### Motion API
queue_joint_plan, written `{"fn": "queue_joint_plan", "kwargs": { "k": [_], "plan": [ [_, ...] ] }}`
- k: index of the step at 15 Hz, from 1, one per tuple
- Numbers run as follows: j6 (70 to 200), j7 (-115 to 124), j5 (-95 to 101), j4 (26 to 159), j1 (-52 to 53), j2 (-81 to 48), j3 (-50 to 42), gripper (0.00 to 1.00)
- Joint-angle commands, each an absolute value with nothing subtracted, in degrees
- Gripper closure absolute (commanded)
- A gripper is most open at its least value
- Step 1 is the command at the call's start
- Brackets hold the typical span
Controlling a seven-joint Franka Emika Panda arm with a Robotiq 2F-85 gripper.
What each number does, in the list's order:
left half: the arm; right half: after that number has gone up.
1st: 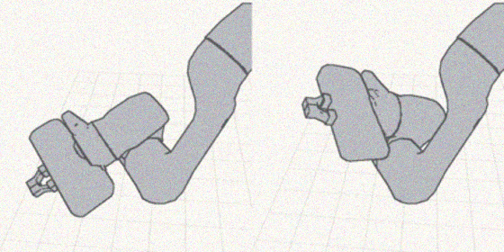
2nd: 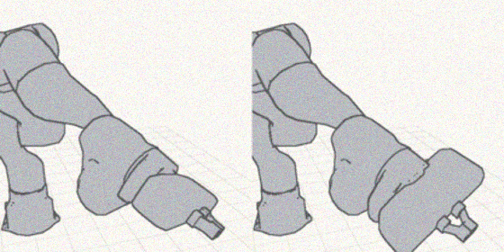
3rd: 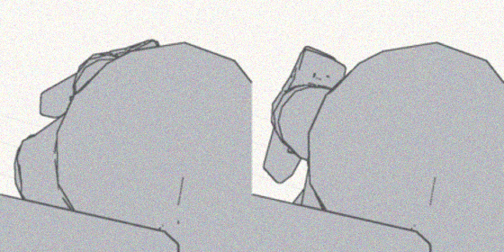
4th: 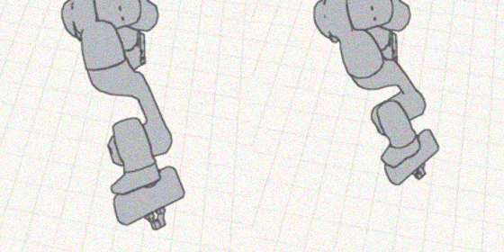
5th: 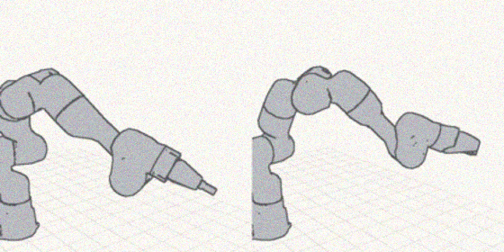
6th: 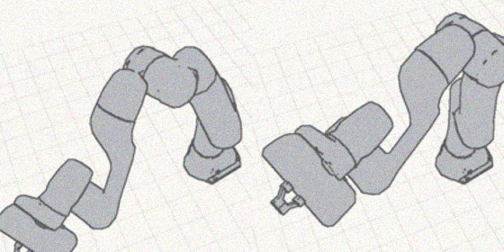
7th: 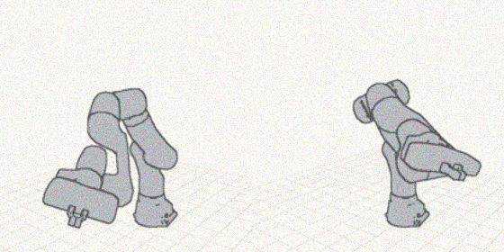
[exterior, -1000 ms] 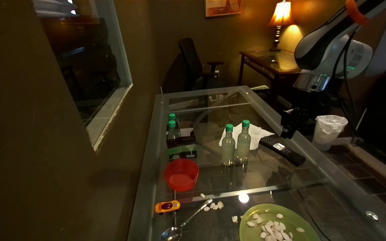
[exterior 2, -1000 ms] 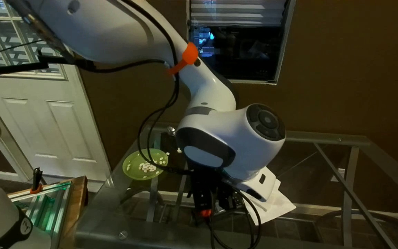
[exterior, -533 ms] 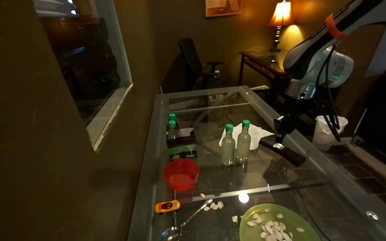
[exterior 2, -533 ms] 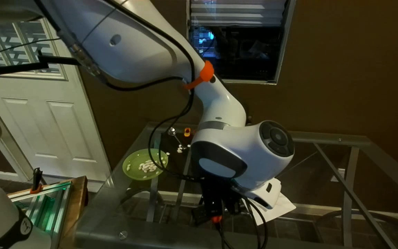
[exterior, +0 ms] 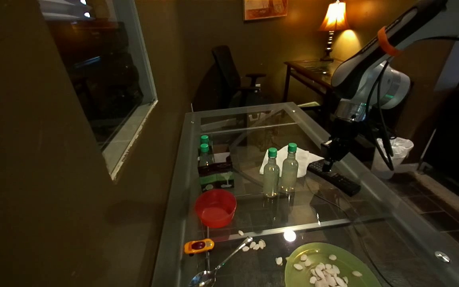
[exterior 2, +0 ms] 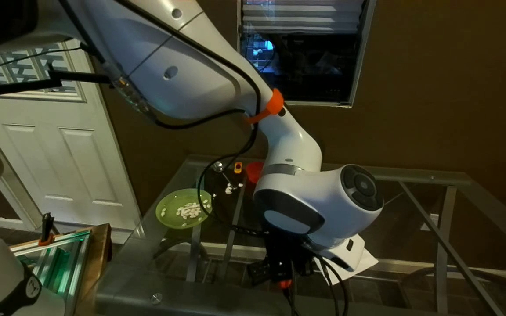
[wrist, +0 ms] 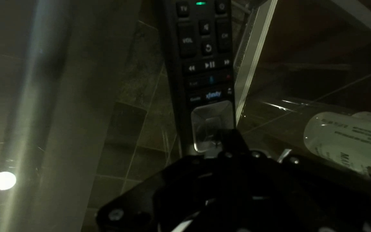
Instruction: Press the button on the remote
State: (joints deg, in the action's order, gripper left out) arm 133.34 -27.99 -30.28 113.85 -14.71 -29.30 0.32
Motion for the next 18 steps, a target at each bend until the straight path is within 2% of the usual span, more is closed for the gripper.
{"fn": "queue_joint_plan", "kwargs": {
  "k": [1, 10, 18],
  "plan": [
    [133.1, -27.1, -30.0, 111.0, -16.2, -31.9, 1.5, 1.00],
    [130.8, -21.0, -28.0, 103.8, -17.1, -40.1, -0.8, 1.00],
    [129.7, -21.1, -26.8, 111.8, -15.1, -27.6, 0.5, 1.00]
  ]
}}
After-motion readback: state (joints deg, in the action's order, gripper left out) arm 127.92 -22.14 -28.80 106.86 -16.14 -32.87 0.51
